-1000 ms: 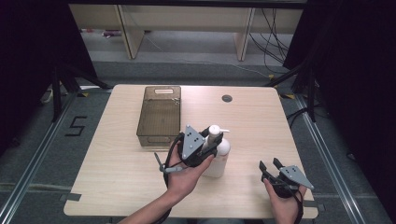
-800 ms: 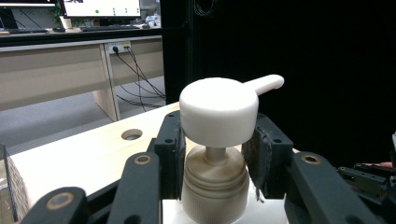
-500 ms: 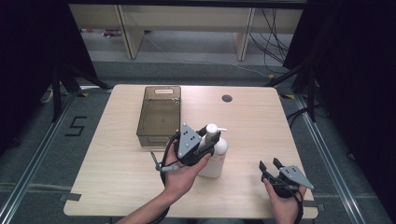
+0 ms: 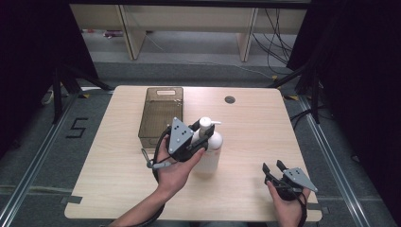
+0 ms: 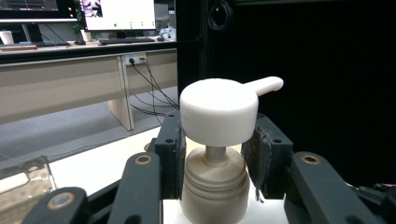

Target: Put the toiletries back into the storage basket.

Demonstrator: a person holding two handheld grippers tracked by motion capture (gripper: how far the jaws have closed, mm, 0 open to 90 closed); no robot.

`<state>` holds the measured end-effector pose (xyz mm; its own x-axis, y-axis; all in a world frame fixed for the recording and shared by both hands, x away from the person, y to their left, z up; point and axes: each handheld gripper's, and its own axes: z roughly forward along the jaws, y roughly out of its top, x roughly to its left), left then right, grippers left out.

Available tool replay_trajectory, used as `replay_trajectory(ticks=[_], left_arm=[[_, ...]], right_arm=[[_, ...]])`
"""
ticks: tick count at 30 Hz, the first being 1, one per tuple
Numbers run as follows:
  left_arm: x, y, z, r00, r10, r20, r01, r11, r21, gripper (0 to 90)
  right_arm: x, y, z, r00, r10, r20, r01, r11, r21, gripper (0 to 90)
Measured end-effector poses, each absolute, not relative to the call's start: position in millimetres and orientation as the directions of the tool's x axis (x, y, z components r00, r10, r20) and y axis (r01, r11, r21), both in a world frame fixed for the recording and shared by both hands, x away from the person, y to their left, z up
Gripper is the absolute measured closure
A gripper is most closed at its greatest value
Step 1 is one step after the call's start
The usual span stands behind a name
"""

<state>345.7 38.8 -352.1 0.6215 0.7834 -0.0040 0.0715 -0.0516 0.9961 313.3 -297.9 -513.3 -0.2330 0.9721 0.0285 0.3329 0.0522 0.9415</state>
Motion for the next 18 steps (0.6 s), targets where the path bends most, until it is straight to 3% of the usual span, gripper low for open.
replay_trajectory(ticks=[18], left_arm=[[350.8,61.7,-339.4,0.581,0.814,-0.007,0.056,-0.031,0.998,60.4]], right_arm=[[313.0,-297.1,-513.1,-0.234,0.972,0.034,0.336,0.048,0.941,42.6]])
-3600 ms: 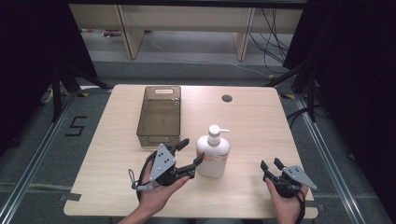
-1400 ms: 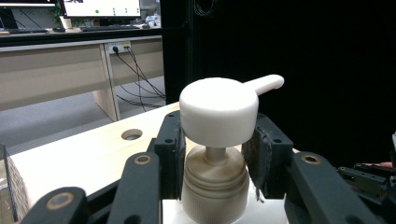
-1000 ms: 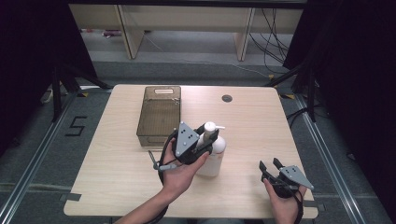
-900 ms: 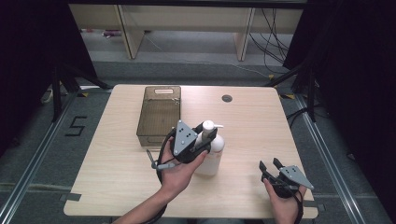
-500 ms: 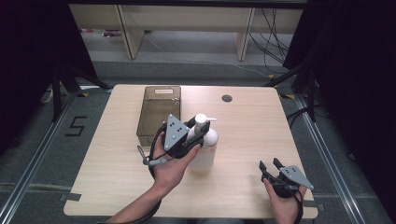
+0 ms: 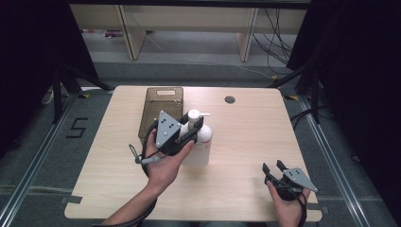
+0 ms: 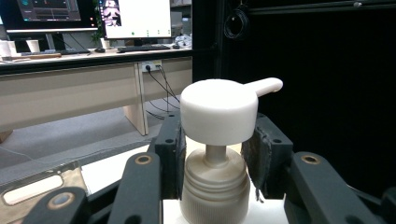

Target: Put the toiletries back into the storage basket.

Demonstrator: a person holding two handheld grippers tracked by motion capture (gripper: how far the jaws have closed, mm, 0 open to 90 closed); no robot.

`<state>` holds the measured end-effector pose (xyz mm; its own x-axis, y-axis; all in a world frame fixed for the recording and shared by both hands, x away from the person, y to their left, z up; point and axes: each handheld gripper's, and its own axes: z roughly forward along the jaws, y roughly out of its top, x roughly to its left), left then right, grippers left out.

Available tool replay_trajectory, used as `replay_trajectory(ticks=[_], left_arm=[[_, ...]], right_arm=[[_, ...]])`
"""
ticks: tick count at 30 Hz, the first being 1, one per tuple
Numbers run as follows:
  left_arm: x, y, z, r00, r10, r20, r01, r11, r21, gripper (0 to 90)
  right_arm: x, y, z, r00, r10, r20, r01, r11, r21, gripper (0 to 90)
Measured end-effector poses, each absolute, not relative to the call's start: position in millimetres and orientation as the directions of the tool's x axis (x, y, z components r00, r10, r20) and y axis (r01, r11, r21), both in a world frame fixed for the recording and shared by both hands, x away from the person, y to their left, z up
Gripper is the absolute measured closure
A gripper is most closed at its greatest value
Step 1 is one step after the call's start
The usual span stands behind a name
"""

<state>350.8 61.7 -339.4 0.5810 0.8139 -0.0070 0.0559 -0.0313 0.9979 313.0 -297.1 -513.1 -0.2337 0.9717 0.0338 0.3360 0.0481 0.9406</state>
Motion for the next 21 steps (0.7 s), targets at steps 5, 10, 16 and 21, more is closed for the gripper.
replay_trajectory(ticks=[5,10,16,21], left_arm=[[352.3,67.7,-337.4,0.571,0.821,-0.010,0.056,-0.027,0.998,60.4],[352.5,72.5,-335.2,0.565,0.825,-0.011,0.056,-0.025,0.998,60.4],[354.1,81.0,-330.7,0.552,0.834,-0.020,0.053,-0.011,0.999,60.4],[354.8,88.9,-327.8,0.542,0.840,-0.020,0.050,-0.008,0.999,60.4]], right_arm=[[313.3,-297.3,-513.3,-0.233,0.972,0.029,0.333,0.052,0.942,42.5],[313.3,-297.3,-513.3,-0.233,0.972,0.031,0.334,0.050,0.941,42.5],[313.2,-296.6,-513.3,-0.234,0.971,0.040,0.337,0.042,0.941,42.5],[312.1,-297.0,-512.1,-0.222,0.975,0.025,0.349,0.056,0.935,42.4]])
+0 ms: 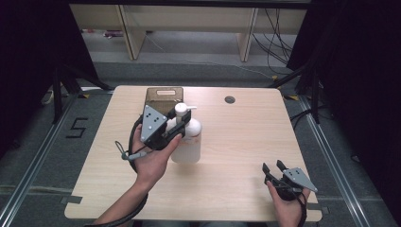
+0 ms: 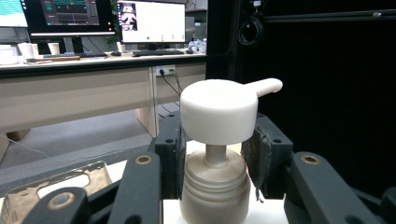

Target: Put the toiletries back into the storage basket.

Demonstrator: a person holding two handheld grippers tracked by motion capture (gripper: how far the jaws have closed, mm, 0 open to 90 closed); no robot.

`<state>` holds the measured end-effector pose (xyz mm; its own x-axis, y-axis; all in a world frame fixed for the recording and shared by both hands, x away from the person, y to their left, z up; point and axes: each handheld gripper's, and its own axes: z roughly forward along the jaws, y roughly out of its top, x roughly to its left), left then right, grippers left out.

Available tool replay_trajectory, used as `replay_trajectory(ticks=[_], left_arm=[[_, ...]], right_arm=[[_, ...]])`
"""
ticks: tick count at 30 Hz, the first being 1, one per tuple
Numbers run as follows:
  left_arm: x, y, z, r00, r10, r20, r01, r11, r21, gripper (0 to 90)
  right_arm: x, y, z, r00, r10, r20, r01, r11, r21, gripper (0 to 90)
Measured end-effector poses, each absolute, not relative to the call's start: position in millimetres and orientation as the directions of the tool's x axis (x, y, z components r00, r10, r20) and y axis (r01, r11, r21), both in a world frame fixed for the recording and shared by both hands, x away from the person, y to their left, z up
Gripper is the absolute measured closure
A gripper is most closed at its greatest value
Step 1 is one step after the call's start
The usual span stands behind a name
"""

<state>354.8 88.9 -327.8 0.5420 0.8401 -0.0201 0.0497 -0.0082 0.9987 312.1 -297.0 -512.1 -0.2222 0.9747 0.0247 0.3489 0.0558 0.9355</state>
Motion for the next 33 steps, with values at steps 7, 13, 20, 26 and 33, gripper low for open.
replay_trajectory(ticks=[7,13,20,26,33], left_arm=[[356.2,99.6,-325.0,0.523,0.852,-0.021,0.045,-0.003,0.999,60.5],[357.8,109.0,-320.0,0.510,0.860,-0.024,0.045,0.001,0.999,60.5],[359.6,119.8,-314.6,0.488,0.873,-0.026,0.037,0.009,0.999,60.5],[361.1,128.0,-310.6,0.471,0.882,-0.028,0.031,0.015,0.999,60.5],[363.9,136.1,-308.7,0.454,0.890,-0.031,0.031,0.019,0.999,60.5]], right_arm=[[311.7,-296.8,-511.8,-0.217,0.976,0.016,0.353,0.063,0.933,42.5],[311.7,-294.9,-512.6,-0.220,0.974,0.052,0.356,0.030,0.934,42.5],[312.7,-297.1,-512.6,-0.225,0.974,0.023,0.342,0.056,0.938,42.5],[312.1,-297.0,-512.1,-0.223,0.975,0.020,0.347,0.061,0.936,42.4],[311.0,-292.5,-513.1,-0.200,0.977,0.068,0.355,0.008,0.935,42.5]])
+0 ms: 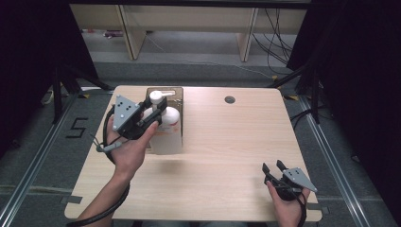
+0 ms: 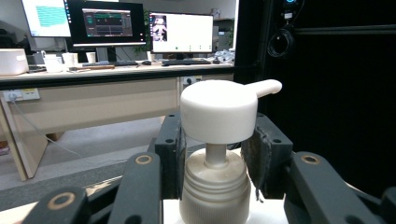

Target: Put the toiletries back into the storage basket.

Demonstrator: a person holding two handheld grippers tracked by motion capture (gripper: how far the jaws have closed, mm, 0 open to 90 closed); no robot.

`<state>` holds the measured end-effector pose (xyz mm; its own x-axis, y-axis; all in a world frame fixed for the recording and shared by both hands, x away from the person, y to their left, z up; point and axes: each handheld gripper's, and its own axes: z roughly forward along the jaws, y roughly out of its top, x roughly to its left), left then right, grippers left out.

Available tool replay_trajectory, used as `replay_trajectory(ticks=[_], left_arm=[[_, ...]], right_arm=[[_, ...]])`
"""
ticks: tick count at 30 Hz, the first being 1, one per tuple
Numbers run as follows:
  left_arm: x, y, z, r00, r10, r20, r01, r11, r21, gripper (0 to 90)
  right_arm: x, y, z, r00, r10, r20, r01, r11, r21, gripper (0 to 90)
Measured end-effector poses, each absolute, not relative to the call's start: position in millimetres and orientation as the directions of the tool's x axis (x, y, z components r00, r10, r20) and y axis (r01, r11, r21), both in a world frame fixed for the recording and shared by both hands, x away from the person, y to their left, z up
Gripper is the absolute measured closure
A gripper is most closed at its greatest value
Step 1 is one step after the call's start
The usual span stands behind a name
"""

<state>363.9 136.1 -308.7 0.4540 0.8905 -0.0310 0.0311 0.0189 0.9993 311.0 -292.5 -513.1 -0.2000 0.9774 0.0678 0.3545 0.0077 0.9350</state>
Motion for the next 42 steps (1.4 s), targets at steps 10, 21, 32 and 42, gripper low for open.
replay_trajectory(ticks=[10,21,32,42], left_arm=[[368.9,146.2,-305.8,0.428,0.903,-0.037,0.030,0.026,0.999,60.5],[373.2,151.2,-301.4,0.413,0.910,-0.038,0.019,0.033,0.999,60.5],[381.7,157.6,-296.1,0.391,0.920,-0.034,0.010,0.033,0.999,60.5],[390.9,161.6,-294.2,0.382,0.923,-0.040,0.000,0.043,0.999,60.5]], right_arm=[[310.9,-292.6,-512.7,-0.203,0.977,0.065,0.361,0.013,0.932,42.4],[310.9,-292.7,-512.9,-0.203,0.977,0.066,0.358,0.011,0.934,42.5],[310.0,-293.4,-511.7,-0.204,0.977,0.062,0.379,0.020,0.925,42.4],[311.1,-293.7,-512.5,-0.216,0.974,0.066,0.365,0.018,0.931,42.4]])
